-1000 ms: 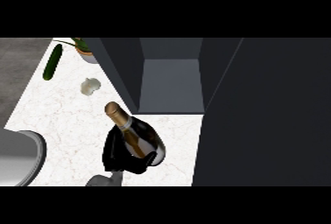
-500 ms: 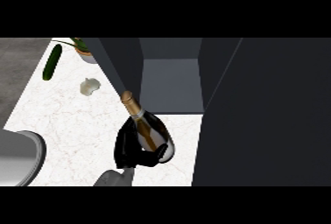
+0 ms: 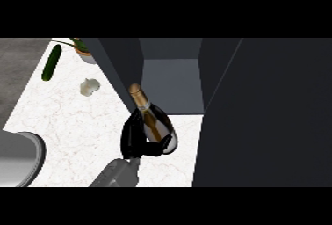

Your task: Pick up the wine, place it into the cabinet and close the cabinet

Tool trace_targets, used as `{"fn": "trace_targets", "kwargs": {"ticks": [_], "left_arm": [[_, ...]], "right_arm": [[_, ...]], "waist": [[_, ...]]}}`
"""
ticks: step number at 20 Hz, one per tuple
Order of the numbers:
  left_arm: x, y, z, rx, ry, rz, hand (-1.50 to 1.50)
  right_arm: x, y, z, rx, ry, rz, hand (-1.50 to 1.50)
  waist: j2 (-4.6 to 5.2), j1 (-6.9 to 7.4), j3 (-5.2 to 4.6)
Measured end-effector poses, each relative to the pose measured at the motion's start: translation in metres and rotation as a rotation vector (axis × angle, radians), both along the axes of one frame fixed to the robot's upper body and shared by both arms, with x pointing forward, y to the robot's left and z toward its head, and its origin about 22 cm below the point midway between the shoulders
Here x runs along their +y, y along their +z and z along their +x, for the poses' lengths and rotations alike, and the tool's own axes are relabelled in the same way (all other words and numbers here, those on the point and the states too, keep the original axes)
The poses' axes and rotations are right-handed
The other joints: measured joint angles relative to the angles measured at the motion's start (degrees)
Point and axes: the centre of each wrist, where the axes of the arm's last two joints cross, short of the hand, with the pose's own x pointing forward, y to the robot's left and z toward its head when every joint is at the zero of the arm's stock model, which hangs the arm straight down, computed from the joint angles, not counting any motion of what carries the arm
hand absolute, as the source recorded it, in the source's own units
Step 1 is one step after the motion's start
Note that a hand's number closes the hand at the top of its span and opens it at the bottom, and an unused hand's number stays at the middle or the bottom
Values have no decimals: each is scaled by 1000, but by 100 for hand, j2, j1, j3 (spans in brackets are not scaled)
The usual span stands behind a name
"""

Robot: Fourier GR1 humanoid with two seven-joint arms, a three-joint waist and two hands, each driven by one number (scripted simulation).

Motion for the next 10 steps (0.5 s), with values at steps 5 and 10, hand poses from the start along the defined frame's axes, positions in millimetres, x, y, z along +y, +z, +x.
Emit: {"fn": "trace_targets", "kwargs": {"ticks": [5,10], "left_arm": [[-14,7,16,-18,-2,13,150],[-16,16,42,-19,16,22,150]], "right_arm": [[2,5,11,-11,11,7,-150],[-1,1,6,-7,19,15,-150]], "waist": [[6,-16,-1],[9,-41,0]]}}
